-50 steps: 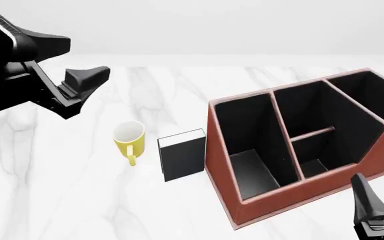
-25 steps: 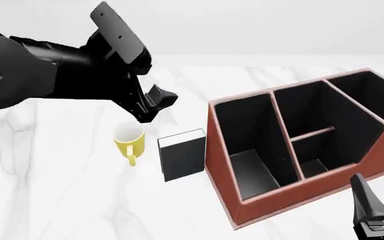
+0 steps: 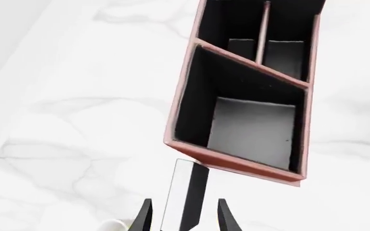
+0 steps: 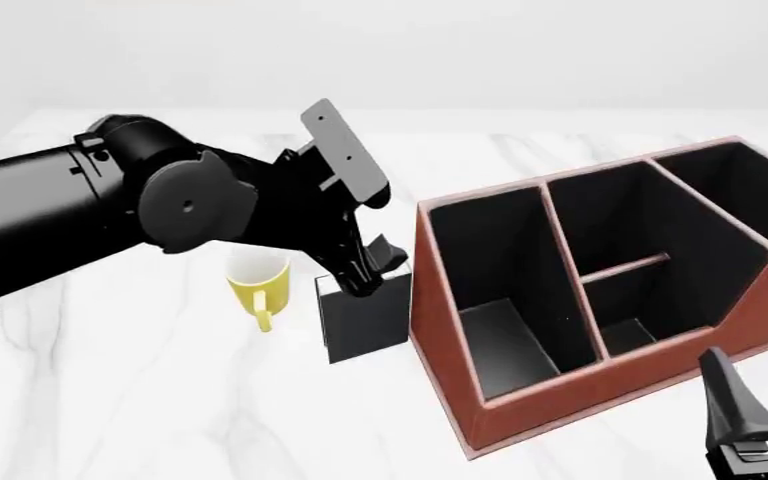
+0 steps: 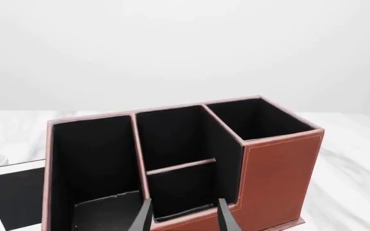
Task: Pick up the book and place it in the back compartment of the caddy.
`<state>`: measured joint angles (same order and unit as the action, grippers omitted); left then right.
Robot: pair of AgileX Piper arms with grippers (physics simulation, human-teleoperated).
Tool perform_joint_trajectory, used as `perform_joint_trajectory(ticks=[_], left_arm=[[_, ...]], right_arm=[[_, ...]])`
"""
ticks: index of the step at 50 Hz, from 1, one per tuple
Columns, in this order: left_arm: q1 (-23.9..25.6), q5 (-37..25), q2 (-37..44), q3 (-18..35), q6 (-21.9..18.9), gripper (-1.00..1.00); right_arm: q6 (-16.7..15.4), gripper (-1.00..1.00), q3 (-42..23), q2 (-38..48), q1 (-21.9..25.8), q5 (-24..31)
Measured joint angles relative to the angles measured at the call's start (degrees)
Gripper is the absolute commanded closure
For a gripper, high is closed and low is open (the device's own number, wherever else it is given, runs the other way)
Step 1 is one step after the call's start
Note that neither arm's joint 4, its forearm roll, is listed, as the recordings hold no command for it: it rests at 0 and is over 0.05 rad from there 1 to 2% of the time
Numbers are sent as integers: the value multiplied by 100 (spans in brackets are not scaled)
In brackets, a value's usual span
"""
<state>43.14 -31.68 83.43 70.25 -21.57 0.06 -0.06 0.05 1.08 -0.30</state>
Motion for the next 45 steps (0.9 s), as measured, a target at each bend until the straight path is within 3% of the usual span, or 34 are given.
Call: perform_joint_trajectory(ticks=[18,45], left_arm=[[-275,363,509,32,-422,-100],[-267,1029,1032,-390,-383,-100]], right_arm=[[0,-100,0,0,2,1],[-4,-100,0,0,-20,-6]])
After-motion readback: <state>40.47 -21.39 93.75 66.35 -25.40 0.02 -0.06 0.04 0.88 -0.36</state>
